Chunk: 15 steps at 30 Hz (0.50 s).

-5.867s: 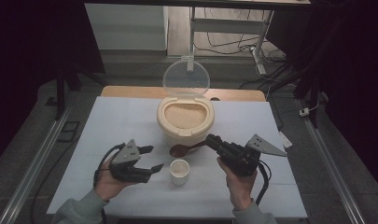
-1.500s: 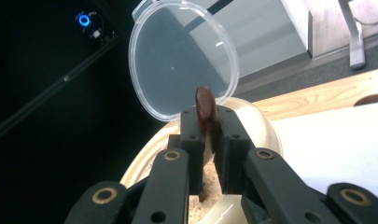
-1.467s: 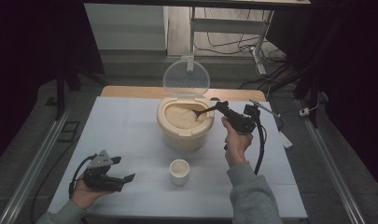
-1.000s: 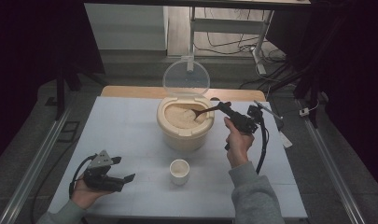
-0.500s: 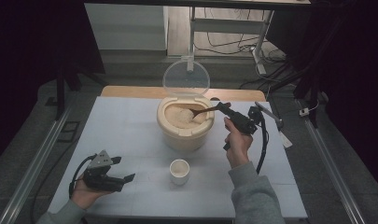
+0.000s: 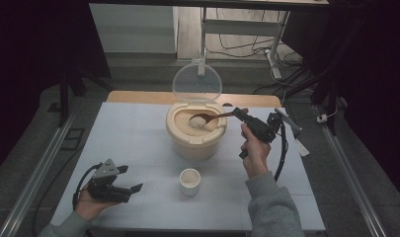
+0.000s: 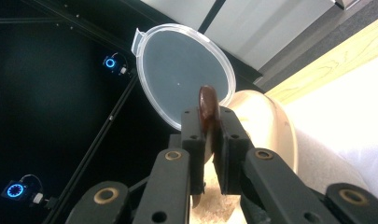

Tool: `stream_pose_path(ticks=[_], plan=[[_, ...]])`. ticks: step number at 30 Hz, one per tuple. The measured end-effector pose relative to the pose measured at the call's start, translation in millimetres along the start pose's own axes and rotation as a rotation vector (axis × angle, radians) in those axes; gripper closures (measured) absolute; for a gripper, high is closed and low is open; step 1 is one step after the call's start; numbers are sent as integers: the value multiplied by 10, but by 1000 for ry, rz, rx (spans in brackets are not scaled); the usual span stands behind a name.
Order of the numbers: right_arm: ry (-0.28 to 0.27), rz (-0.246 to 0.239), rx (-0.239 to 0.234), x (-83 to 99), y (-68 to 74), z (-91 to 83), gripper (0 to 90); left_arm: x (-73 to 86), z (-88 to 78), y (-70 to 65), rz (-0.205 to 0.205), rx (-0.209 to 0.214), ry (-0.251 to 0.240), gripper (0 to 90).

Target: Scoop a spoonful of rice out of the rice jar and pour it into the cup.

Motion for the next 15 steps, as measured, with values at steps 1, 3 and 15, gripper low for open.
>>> stream_pose_path(ticks=[1,3,15], plan=[[-6,3,1,-5,1,-2,837,0,0,1,-1,0,0,146],[-7,5,-1,-8,2,-4,837,1,0,2,-1,0,0,146],[-6,-14,-12,-51,45,-63,837,0,3,0,2,-1,1,147]])
Point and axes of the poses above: each handheld gripper's, and its own axes: z roughly forward along the jaws, x roughly out of its underside, y roughly to its left, the point moved 4 cm from there along z, roughly forward along the jaws, and after that the axes turned 2 degrees about -y, right-handed, at the moved point
